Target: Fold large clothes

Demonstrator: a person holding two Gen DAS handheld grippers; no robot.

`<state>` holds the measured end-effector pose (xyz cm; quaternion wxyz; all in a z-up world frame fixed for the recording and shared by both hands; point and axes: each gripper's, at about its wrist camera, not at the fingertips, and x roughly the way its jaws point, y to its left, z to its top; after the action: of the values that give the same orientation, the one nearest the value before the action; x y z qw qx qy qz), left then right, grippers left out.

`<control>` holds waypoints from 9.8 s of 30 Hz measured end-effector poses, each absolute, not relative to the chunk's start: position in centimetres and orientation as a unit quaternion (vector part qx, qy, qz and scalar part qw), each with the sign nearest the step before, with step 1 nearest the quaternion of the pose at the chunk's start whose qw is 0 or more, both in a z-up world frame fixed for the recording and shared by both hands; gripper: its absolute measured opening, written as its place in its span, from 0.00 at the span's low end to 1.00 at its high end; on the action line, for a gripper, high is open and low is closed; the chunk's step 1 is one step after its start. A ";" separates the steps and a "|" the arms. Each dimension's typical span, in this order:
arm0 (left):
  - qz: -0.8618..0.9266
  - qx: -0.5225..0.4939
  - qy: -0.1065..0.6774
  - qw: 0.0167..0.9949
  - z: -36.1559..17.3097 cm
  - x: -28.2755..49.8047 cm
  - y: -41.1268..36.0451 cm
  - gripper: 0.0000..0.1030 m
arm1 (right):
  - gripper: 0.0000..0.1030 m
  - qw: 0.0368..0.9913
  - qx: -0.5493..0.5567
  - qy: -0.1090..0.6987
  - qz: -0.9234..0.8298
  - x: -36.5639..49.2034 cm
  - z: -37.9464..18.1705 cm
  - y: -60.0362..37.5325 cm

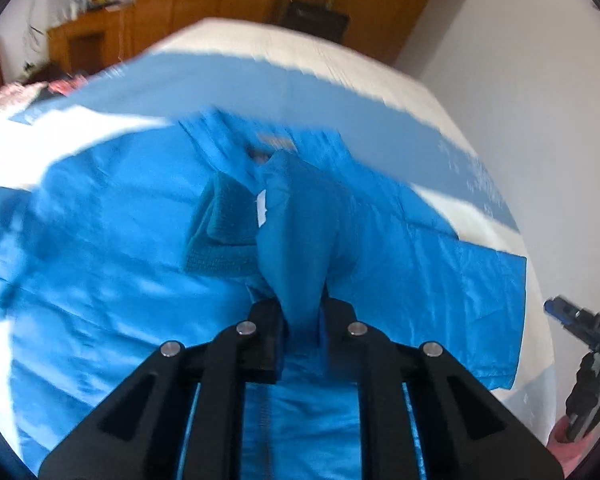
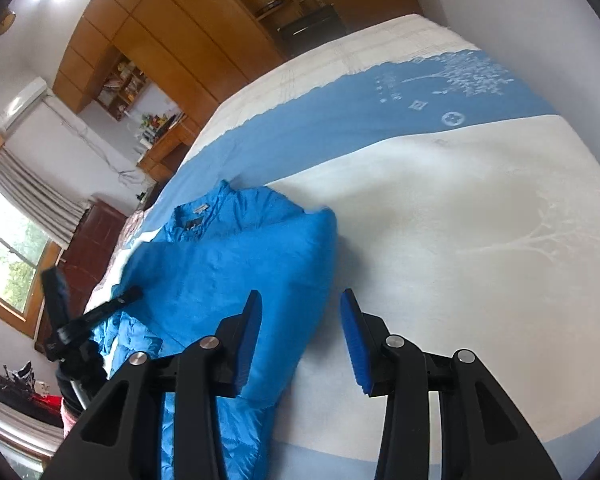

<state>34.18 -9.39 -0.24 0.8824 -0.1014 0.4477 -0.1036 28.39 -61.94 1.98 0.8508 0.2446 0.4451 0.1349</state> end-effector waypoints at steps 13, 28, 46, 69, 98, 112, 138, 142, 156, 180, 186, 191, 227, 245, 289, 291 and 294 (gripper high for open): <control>0.001 -0.100 0.446 0.890 -0.1 35.1 -1.2 0.11 | 0.37 0.832 0.170 0.491 0.193 34.7 -0.8 -50.4; -0.006 -0.122 0.503 0.855 -5.7 36.5 2.9 0.29 | 0.25 0.814 0.151 0.538 0.157 36.2 -5.4 -49.3; -0.009 -0.057 0.483 0.874 -3.3 39.0 -6.5 0.42 | 0.29 0.873 0.097 0.467 0.105 40.4 -2.5 -43.6; -0.047 -0.006 0.499 0.865 -6.2 35.0 -8.2 0.49 | 0.26 0.848 0.083 0.503 0.146 33.8 -4.7 -42.6; 0.357 -0.174 0.428 0.812 -1.1 21.1 29.3 0.60 | 0.41 0.874 0.085 0.459 0.132 31.2 -2.2 -48.5; 0.328 -0.319 0.386 0.801 -4.4 21.0 39.5 0.54 | 0.40 0.874 0.057 0.462 0.141 31.4 -2.7 -46.8; 0.185 -0.156 0.270 0.932 8.1 24.7 19.8 0.05 | 0.39 0.871 0.068 0.463 0.147 31.4 -2.3 -47.4; 0.121 -0.122 0.269 0.948 9.4 26.2 12.7 0.05 | 0.39 0.874 0.070 0.457 0.146 30.8 -1.7 -47.9; -0.060 -0.044 0.311 0.948 6.2 31.6 -8.2 0.05 | 0.39 0.878 0.085 0.448 0.149 30.2 -1.7 -49.1; -0.295 -0.117 0.404 0.858 0.5 28.9 -7.3 0.50 | 0.40 0.870 0.105 0.450 0.170 30.6 -1.0 -48.7; -0.065 -0.041 0.397 0.915 0.1 30.8 -2.2 0.49 | 0.48 0.864 0.087 0.455 0.197 31.2 0.9 -44.4; 0.003 -0.063 0.448 0.892 -4.1 34.0 1.1 0.48 | 0.65 0.863 0.037 0.452 0.223 32.0 2.2 -38.2; -0.026 -0.088 0.410 0.908 -4.6 32.4 2.5 0.49 | 0.13 0.801 0.219 0.509 0.227 37.3 -3.2 -46.2; -0.033 -0.067 0.421 0.904 -3.1 32.2 0.6 0.48 | 0.19 0.886 0.111 0.437 0.111 32.2 1.2 -47.8; 0.031 -0.023 0.450 0.892 -2.9 14.2 7.1 0.74 | 0.48 0.855 0.084 0.463 0.218 12.4 -1.8 -50.0; 0.042 -0.037 0.459 0.887 -3.6 11.7 8.5 0.76 | 0.50 0.856 0.080 0.461 0.220 9.9 -2.1 -50.1; 0.058 -0.044 0.467 0.881 -4.7 8.8 9.8 0.77 | 0.51 0.853 0.080 0.463 0.229 7.5 -2.4 -49.8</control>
<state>8.80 9.79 -4.73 0.8810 -0.0444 0.4675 0.0575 7.50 -49.77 -2.36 0.8527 0.0795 0.4626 0.2294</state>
